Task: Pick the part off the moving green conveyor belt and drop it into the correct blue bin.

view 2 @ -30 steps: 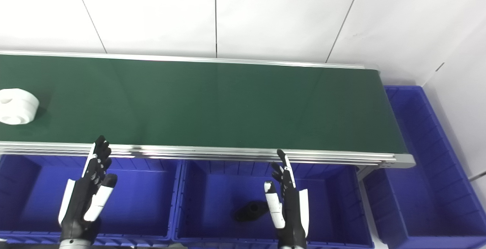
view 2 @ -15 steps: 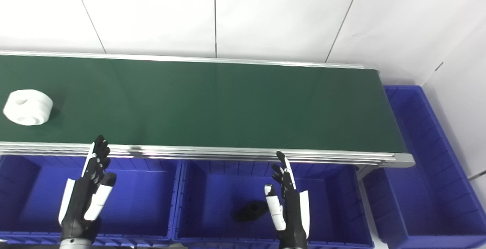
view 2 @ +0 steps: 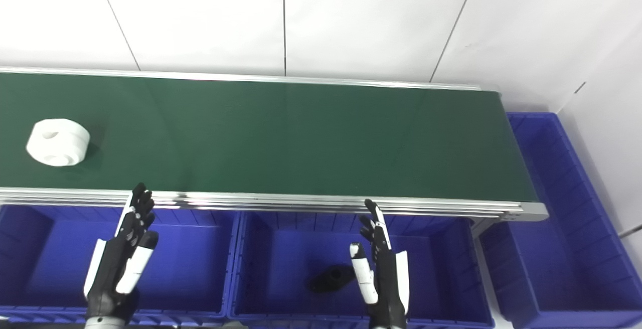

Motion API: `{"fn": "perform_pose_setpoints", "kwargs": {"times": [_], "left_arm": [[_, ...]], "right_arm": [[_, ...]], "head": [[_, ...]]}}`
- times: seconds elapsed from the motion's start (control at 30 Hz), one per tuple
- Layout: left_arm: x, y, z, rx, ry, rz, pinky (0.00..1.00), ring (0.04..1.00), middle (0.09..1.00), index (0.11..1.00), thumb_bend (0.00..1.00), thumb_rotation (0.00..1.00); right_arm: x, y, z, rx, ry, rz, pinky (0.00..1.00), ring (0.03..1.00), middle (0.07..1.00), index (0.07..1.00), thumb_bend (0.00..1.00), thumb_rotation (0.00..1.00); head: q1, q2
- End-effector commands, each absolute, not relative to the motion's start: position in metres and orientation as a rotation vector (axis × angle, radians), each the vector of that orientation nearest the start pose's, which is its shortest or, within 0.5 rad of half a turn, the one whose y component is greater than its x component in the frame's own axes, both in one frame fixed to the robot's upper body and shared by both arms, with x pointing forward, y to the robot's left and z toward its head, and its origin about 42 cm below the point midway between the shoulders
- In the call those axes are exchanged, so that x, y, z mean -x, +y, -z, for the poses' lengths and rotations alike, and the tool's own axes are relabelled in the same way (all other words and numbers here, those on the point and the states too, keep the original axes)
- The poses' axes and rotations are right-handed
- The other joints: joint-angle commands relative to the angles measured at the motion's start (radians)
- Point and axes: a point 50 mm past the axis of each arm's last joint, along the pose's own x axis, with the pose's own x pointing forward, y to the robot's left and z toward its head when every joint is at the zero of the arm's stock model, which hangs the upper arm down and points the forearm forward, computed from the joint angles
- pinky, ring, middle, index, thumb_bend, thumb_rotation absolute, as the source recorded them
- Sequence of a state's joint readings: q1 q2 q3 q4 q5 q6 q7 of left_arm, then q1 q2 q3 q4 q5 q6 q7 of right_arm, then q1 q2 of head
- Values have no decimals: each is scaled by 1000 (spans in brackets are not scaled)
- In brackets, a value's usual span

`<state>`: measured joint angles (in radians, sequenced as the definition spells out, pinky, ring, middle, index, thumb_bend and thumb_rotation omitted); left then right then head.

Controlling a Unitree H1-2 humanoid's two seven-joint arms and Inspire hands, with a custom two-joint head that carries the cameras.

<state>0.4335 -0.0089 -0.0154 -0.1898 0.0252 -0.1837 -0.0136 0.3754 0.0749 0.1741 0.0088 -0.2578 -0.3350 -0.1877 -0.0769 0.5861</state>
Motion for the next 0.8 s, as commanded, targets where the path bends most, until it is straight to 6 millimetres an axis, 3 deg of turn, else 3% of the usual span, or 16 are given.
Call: {"fn": "perform_pose_setpoints", "kwargs": {"times": [0.0,0.13,0.27,0.4,0.5,0.67,0.77], "left_arm": [[-144,224,-80,-28,-32,-72,983,992,988,1000,685,776],[-146,222,-86,-50,-54,-70,983,982,987,1000,689,765],[-150,229,-105,-93,-117,-51,967,963,973,998,741,732],[-160,250,-126,-273,-185,0,882,919,912,848,807,680],[-177,267,-142,-375,-192,49,910,933,908,845,887,631],[-215,291,-178,-678,-226,151,892,913,897,844,856,652],[-240,306,-198,-826,-223,195,848,890,881,836,849,596]], "right_arm": [[-155,-163,-51,115,-82,55,865,906,979,939,651,1000],[-156,-171,-49,117,-79,54,867,907,980,960,647,1000],[-156,-178,-48,113,-71,55,865,912,980,978,668,1000],[-159,-184,-47,119,-62,59,856,912,974,983,680,1000],[-161,-186,-46,126,-62,54,852,911,973,986,674,1000],[-165,-190,-45,120,-51,53,861,908,962,983,689,1000],[-167,-193,-44,116,-47,56,889,910,960,979,691,1000]], "head": [[1,1],[44,-17],[99,-31],[117,-34],[127,-24],[154,-9],[163,0]]}}
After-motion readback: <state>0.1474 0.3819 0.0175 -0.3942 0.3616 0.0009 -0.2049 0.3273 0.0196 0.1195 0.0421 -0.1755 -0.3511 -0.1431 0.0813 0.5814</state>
